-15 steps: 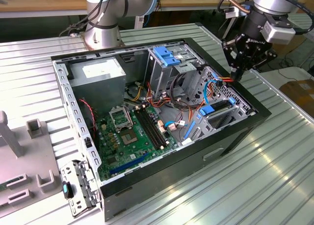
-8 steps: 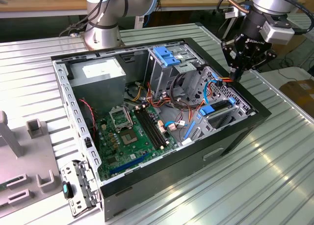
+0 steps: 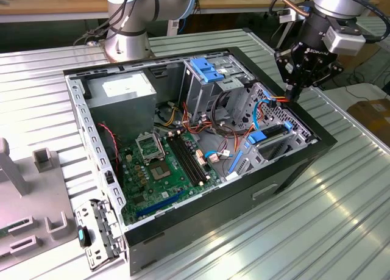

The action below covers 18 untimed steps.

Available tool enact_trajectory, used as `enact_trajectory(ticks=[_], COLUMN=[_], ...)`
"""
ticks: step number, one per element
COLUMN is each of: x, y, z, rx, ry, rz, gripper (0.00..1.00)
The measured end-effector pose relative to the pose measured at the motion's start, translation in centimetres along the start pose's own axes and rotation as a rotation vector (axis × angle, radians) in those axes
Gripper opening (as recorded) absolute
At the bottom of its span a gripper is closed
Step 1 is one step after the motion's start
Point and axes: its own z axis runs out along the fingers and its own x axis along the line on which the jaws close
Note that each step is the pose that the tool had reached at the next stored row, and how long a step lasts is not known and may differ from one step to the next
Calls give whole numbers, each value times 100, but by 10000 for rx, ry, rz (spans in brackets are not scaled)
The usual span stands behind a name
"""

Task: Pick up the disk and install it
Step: 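Insert the first disk wire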

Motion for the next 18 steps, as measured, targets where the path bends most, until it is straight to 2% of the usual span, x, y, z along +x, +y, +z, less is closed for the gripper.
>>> enact_trajectory(ticks=[5,10,14,18], x=[-8,-21,-54,-73], y=[6,15,38,51], z=[-1,0,-1,3], rx=[-4,-43,-106,-220], ry=[-1,-8,-18,-37], rz=[38,436,1061,2198], gripper=[17,17,17,17])
